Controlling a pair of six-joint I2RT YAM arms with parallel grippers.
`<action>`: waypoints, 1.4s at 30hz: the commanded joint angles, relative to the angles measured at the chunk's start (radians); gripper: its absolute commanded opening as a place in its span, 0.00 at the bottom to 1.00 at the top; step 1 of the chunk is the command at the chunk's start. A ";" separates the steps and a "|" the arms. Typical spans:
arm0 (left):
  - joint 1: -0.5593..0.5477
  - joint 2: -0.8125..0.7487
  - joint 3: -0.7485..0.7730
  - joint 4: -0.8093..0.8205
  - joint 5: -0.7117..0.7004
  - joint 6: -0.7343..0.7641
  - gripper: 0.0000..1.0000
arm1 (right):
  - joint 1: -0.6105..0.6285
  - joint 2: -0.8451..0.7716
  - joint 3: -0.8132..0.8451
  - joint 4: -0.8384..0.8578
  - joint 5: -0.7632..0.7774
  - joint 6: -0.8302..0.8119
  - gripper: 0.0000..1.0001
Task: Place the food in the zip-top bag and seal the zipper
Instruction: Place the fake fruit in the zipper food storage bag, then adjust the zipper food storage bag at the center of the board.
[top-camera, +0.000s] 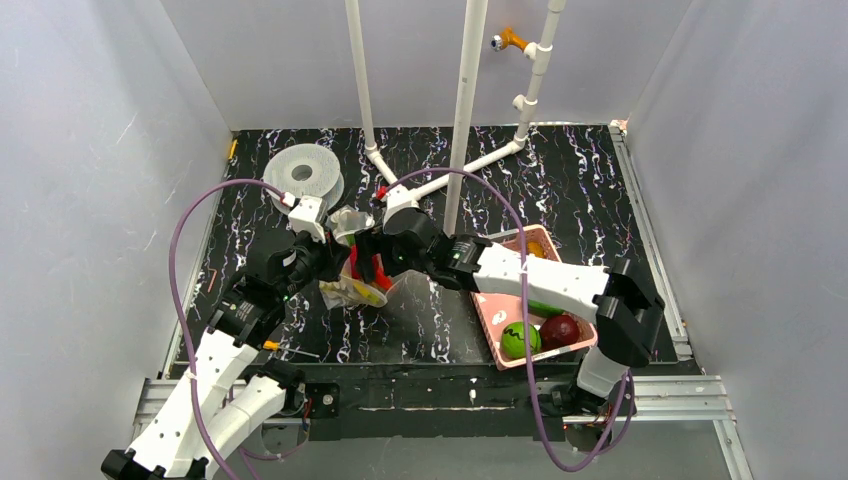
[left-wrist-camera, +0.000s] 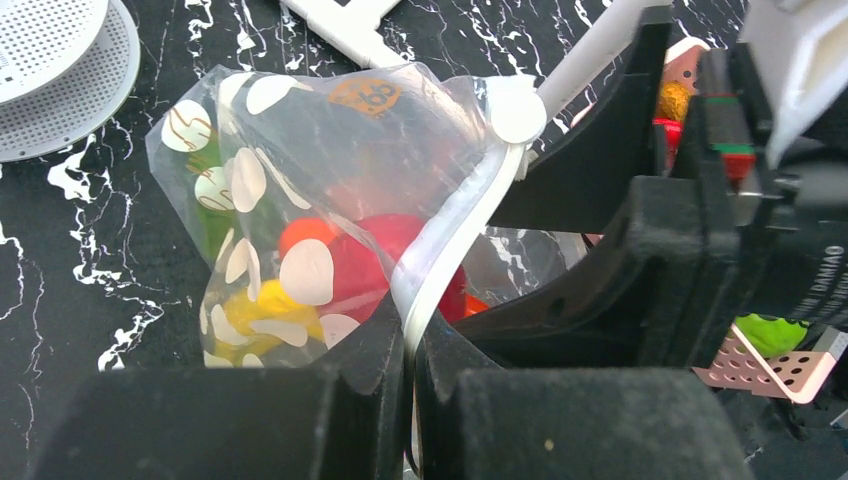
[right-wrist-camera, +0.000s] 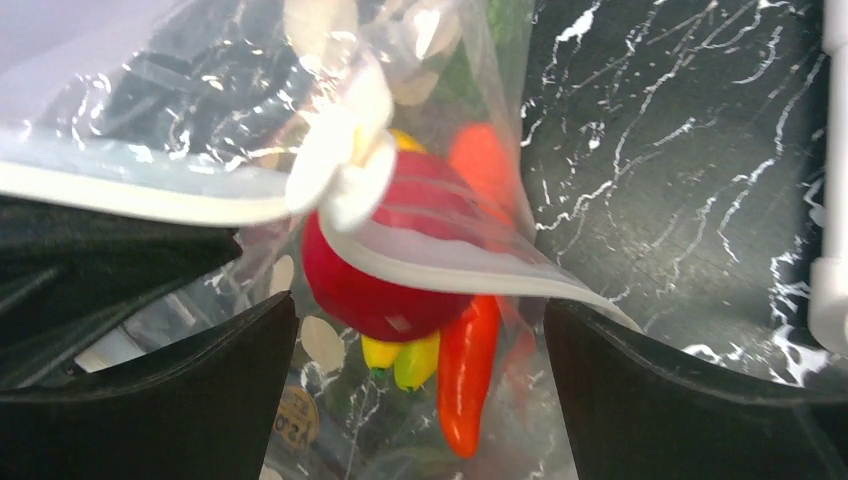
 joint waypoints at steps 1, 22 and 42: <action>-0.003 -0.016 -0.002 0.017 -0.048 -0.002 0.00 | 0.001 -0.095 0.020 -0.081 0.051 -0.039 0.98; -0.003 0.004 0.004 0.001 -0.070 0.001 0.00 | 0.088 -0.248 -0.131 -0.112 -0.024 0.057 0.87; -0.003 0.056 0.007 -0.020 -0.080 0.037 0.00 | 0.147 -0.114 -0.142 -0.016 -0.007 0.049 0.32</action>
